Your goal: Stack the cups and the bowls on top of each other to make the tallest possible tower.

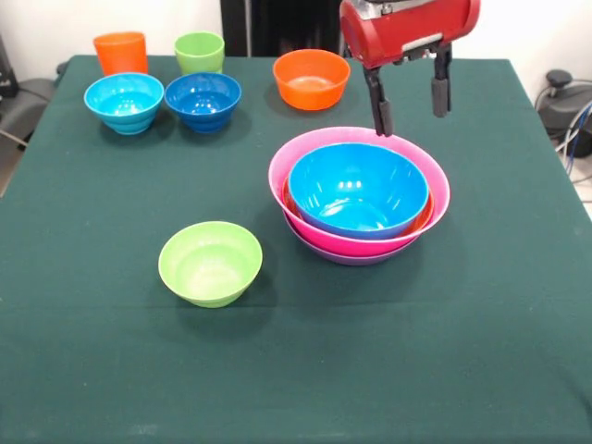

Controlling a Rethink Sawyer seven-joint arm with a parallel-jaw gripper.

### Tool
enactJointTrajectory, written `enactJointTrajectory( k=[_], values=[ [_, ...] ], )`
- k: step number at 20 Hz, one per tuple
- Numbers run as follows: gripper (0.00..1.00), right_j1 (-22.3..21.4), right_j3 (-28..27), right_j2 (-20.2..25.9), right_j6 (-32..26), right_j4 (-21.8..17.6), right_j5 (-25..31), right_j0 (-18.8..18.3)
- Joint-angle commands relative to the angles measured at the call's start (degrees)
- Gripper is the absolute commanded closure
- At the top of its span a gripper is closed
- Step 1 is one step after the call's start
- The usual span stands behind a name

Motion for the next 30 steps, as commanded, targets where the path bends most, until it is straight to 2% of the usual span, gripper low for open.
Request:
enactJointTrajectory(
  k=[1,2,4,6,9,11,22,25,27,29,30],
  values=[
    [0.0,-0.2,-7.3,-9.3,11.0,1.6,16.3,7.1],
    [0.0,-0.3,-8.2,-9.7,11.0,1.4,17.2,7.5],
    [0.0,1.7,-14.0,-10.7,7.7,-0.5,19.5,7.8],
    [0.0,5.3,-21.5,-10.8,2.6,-2.6,22.0,6.9],
    [0.0,12.6,-32.6,-8.6,-5.6,-2.3,27.8,4.7],
    [0.0,15.6,-37.6,-6.7,-10.7,-2.5,31.3,3.5],
    [0.0,25.5,-51.7,0.2,-23.5,-2.8,41.5,0.6],
    [0.0,26.6,-53.9,0.8,-25.8,-4.0,41.6,0.8],
    [0.0,26.3,-55.9,1.7,-32.9,-7.8,38.0,1.8],
    [0.0,26.6,-58.4,3.9,-44.1,-12.6,31.4,3.2],
    [0.0,28.1,-60.1,4.8,-46.4,-13.9,30.9,3.9]
  ],
)
